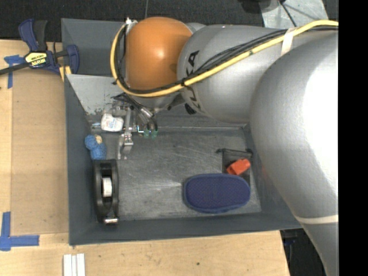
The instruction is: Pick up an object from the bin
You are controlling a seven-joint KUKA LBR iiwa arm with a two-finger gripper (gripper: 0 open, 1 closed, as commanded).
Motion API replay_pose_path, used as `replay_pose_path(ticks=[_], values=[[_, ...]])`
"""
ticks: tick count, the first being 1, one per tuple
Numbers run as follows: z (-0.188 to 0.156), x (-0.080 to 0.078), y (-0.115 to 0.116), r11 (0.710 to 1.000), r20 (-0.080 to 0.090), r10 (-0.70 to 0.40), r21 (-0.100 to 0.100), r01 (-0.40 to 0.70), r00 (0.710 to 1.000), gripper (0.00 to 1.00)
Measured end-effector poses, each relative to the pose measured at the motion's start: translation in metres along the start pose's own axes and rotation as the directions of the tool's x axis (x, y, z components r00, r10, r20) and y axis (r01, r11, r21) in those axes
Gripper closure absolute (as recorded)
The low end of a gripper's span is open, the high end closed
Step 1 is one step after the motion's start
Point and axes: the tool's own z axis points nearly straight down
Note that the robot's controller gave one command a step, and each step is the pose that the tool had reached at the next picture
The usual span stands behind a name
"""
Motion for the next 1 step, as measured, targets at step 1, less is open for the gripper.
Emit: replay_pose_path(ticks=[1], values=[[0.0314,-0.0146,0.0275,0.963,0.013,-0.268,0.0,0.268,0.963,0.0]])
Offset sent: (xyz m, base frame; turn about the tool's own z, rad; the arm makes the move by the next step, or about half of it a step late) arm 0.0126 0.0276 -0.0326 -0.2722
